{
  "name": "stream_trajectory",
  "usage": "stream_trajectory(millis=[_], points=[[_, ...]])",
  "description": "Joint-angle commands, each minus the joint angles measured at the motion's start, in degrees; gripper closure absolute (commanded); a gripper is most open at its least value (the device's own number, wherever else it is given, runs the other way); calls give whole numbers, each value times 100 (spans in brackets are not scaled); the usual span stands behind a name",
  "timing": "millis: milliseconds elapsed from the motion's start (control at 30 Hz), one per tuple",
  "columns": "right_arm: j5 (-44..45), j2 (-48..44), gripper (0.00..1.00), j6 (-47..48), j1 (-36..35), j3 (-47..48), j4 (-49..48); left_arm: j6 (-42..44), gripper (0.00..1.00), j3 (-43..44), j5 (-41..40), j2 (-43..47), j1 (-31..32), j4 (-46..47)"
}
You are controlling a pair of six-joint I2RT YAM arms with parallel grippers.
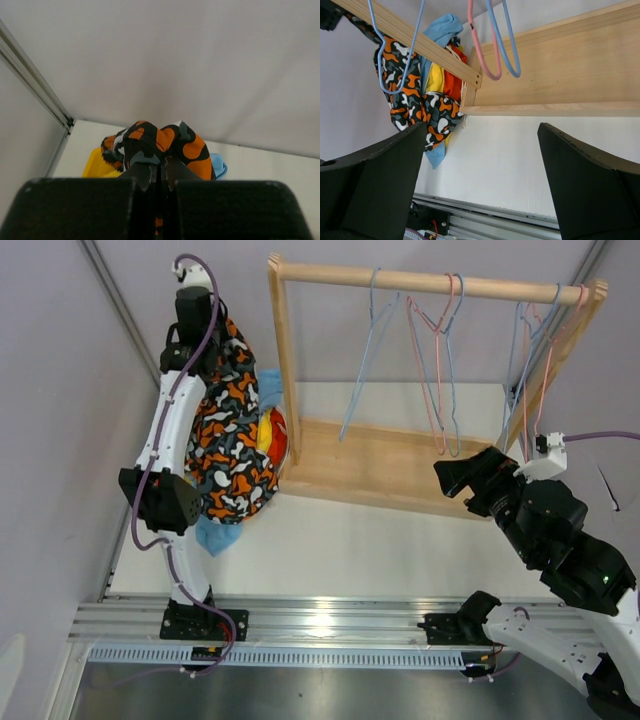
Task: Remove the shorts from the hanger
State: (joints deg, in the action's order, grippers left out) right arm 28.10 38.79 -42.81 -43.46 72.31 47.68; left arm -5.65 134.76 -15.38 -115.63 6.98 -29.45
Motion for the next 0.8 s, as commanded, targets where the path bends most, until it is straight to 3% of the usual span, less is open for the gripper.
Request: stream_trajectory(millis=[0, 33, 67, 100, 133, 167, 200, 367, 667, 767], points=[[161, 24, 1, -9, -22, 81, -303, -365, 100, -1280, -211, 356, -66, 492], [170, 24, 1, -8, -22, 107, -286, -436, 100, -1564, -333, 470, -66, 728], [178, 15, 1, 0, -22, 125, -277, -611, 91, -2054, -334, 715, -74, 817], [187, 6, 1, -17, -22, 142, -259, -691, 76, -2485, -239, 805, -100, 905], [179, -11, 1, -26, -22, 160, -224, -744, 55, -2655, -212, 875, -101, 950], [170, -11, 1, -35, -31, 186, -207, -753, 8, -2891, -150, 946, -101, 933], [152, -20, 1, -35, -22, 204, -189, -762, 1, -2920, -193, 955, -101, 863], [214, -134, 1, 88, -22, 354, -48, -649, 1, -3077, -502, 1489, -101, 581], [108, -749, 1, 808, -22, -172, -1067, -622, 1, -3719, -387, 4108, -83, 502], [117, -1082, 1, 879, -13, -471, -1296, -683, 1, -4551, -212, 5101, -74, 511]])
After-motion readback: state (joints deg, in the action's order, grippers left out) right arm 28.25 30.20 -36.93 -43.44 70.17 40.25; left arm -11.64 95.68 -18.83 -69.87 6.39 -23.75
